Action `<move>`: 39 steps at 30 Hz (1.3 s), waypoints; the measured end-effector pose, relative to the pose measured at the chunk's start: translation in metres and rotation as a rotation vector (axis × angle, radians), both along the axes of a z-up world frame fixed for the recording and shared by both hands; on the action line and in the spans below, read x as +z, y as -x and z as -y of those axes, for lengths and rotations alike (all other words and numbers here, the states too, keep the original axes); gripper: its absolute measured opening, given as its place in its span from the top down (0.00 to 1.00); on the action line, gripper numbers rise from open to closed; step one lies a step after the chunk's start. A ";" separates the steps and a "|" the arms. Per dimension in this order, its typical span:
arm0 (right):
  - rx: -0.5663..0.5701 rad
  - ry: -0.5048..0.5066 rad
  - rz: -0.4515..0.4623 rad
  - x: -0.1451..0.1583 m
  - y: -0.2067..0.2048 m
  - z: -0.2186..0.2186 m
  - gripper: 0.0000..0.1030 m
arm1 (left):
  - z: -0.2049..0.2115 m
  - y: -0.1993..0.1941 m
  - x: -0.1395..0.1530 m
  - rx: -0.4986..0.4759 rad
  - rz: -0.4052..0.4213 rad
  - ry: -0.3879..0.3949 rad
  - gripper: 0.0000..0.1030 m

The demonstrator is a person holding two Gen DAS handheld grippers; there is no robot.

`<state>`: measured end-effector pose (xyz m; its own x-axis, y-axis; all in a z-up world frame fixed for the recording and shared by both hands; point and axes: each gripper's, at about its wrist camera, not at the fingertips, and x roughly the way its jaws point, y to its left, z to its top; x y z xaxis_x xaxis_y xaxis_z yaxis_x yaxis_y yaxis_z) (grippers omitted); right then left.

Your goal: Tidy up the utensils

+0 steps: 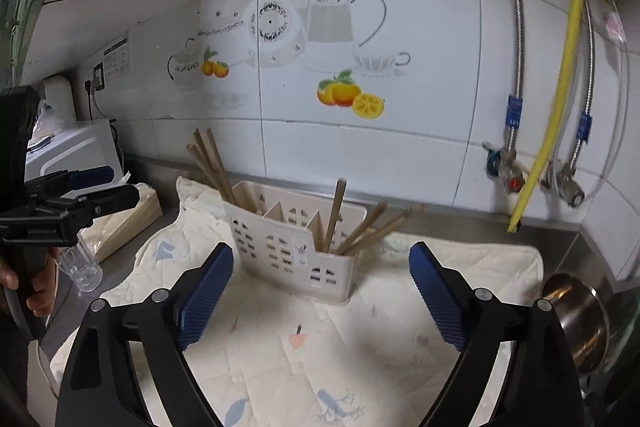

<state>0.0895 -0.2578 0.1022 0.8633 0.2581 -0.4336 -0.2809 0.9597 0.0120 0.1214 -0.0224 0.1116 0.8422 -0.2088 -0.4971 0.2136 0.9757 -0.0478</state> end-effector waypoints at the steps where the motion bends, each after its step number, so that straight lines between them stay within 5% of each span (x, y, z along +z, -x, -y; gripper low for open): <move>1: 0.003 -0.007 -0.008 -0.004 0.003 0.000 0.14 | 0.000 0.002 -0.003 0.006 -0.001 -0.008 0.05; 16: -0.014 0.014 -0.062 -0.042 0.026 -0.004 0.09 | 0.000 0.038 -0.043 0.061 -0.038 -0.064 0.05; 39: -0.096 0.040 -0.075 -0.069 0.052 -0.008 0.08 | -0.007 0.069 -0.054 0.076 -0.033 -0.066 0.05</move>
